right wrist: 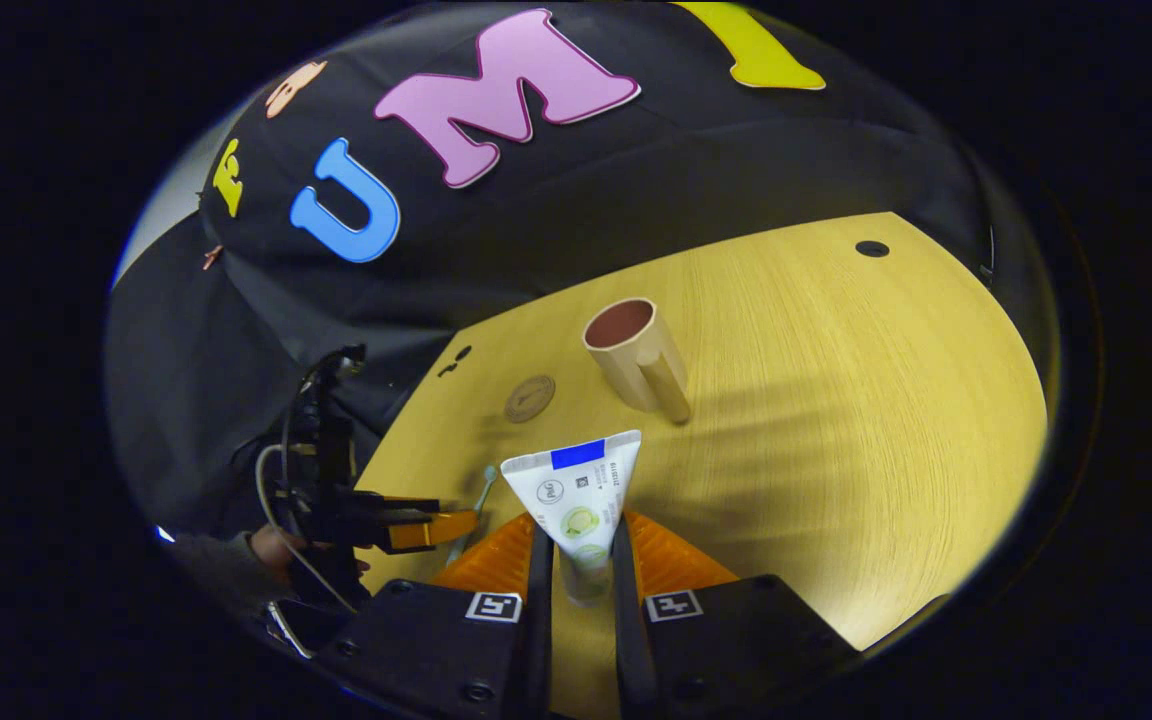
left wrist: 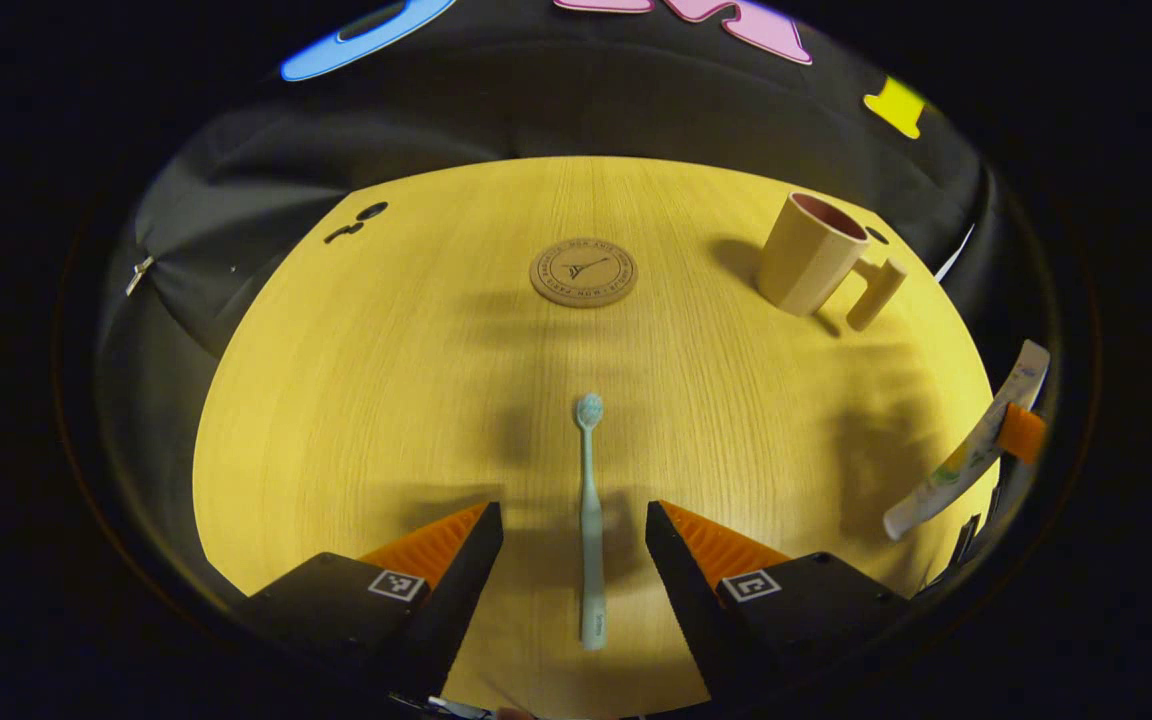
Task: Put the toothbrush and toothpaste on the desktop into the cup, then pick up the cup and place it on the coaster on the desktop.
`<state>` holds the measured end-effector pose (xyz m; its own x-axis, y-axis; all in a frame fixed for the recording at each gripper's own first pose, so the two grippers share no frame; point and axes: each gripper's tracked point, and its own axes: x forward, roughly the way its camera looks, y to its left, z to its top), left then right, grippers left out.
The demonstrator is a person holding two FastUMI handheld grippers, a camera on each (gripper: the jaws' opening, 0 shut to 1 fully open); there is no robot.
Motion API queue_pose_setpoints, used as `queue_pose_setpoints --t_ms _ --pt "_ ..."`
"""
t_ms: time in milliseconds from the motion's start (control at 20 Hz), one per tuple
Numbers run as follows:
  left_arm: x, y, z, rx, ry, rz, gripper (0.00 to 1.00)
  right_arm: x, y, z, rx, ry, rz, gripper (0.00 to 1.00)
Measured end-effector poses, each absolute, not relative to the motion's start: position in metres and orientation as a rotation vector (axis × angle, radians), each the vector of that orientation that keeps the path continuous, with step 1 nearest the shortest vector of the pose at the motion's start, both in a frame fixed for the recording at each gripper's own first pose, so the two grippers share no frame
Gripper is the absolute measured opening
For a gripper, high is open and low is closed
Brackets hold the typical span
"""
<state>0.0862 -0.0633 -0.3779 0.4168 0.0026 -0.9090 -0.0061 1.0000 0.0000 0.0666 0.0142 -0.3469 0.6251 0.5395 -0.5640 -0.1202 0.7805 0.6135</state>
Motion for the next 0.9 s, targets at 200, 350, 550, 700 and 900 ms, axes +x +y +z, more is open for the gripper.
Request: queue_pose_setpoints --t_ms 200,350,550,700,900 --pt "0.083 -0.061 -0.395 0.008 1.214 0.020 0.90 0.067 0.002 -0.346 0.529 0.804 0.419 0.19" --pt "0.086 -0.065 -0.396 -0.023 1.219 0.003 0.78 0.067 0.000 -0.339 0.523 0.771 0.454 0.19" --pt "0.086 -0.066 -0.402 -0.032 1.251 0.007 0.53 0.070 0.001 -0.333 0.548 0.755 0.458 0.19" --pt "0.090 -0.065 -0.398 -0.045 1.248 0.019 0.14 0.069 -0.003 -0.331 0.549 0.747 0.450 0.19" --pt "0.092 -0.070 -0.393 -0.071 1.190 -0.028 0.11 0.070 -0.007 -0.321 0.557 0.726 0.440 0.19"
